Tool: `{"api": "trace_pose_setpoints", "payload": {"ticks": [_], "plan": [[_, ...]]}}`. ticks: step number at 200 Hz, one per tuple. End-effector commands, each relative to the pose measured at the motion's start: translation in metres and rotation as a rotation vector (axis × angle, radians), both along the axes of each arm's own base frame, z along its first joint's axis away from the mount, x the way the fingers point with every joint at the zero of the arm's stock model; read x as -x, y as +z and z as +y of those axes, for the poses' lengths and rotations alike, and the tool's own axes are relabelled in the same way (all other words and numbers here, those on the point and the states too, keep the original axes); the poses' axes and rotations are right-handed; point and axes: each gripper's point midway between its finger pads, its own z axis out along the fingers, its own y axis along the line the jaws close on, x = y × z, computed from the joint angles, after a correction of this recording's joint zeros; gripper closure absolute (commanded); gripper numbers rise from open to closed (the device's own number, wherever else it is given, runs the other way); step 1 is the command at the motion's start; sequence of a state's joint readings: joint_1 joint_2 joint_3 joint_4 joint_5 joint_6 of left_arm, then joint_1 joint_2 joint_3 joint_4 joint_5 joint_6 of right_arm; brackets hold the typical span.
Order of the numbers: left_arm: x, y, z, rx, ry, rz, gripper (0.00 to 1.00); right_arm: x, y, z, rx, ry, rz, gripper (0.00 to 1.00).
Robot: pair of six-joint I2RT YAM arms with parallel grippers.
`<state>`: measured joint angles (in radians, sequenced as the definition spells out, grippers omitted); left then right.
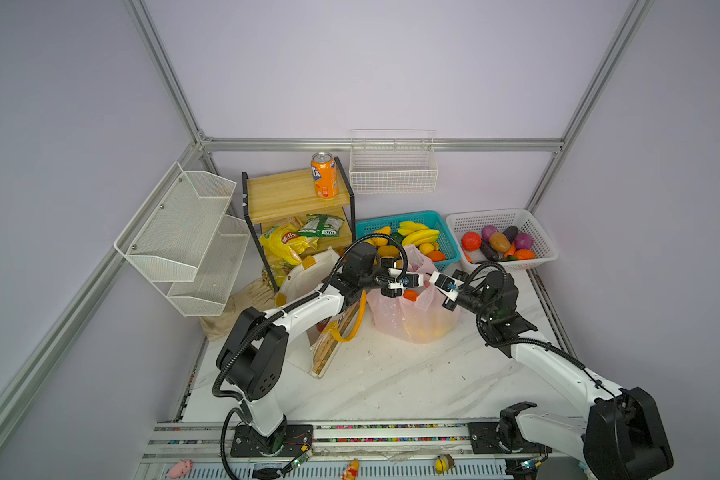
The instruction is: Place the mixed food into the grocery bags and tie them
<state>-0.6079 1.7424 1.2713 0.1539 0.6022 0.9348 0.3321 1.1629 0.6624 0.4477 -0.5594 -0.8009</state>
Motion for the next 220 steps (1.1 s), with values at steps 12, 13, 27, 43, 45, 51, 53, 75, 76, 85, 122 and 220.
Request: {"api": "trace_pose_setpoints", "payload": {"ticks": [12,13,27,43,45,51,53,75,76,85,122,220], "plan": [[0.005,0.019,0.001,0.042,0.01,-0.065,1.0,-0.001,0.009,-0.002,0.001,-0.017,-0.064,0.96],[0.005,0.019,0.001,0.042,0.01,-0.065,1.0,-0.001,0.009,-0.002,0.001,-0.018,-0.064,0.95],[0.006,0.017,0.001,0.035,0.011,-0.073,1.0,-0.003,0.012,-0.003,0.002,-0.027,-0.074,0.87],[0.006,0.015,0.001,0.026,0.01,-0.083,1.0,-0.003,0.014,-0.003,0.013,-0.029,-0.077,0.77],[0.006,0.015,0.001,0.026,0.01,-0.084,1.0,-0.003,0.014,-0.003,0.016,-0.029,-0.078,0.76],[0.006,0.014,0.001,0.024,0.01,-0.084,1.0,-0.003,0.013,-0.003,0.024,-0.029,-0.077,0.73],[0.006,0.014,0.001,0.024,0.01,-0.083,1.0,-0.003,0.013,-0.003,0.026,-0.028,-0.079,0.72],[0.008,0.015,0.001,0.026,0.002,-0.083,1.0,-0.003,0.012,-0.003,0.041,-0.026,-0.087,0.64],[0.007,0.015,0.001,0.026,0.003,-0.084,1.0,-0.003,0.012,-0.003,0.042,-0.026,-0.086,0.64],[0.008,0.015,0.0,0.026,-0.002,-0.087,1.0,-0.004,0.011,-0.002,0.049,-0.021,-0.082,0.63],[0.01,0.012,0.0,0.015,-0.007,-0.092,1.0,-0.007,0.007,0.003,0.074,-0.006,-0.084,0.64],[0.01,0.018,0.001,0.042,0.014,-0.069,0.98,-0.017,0.001,0.004,0.096,-0.023,-0.114,0.99]]}}
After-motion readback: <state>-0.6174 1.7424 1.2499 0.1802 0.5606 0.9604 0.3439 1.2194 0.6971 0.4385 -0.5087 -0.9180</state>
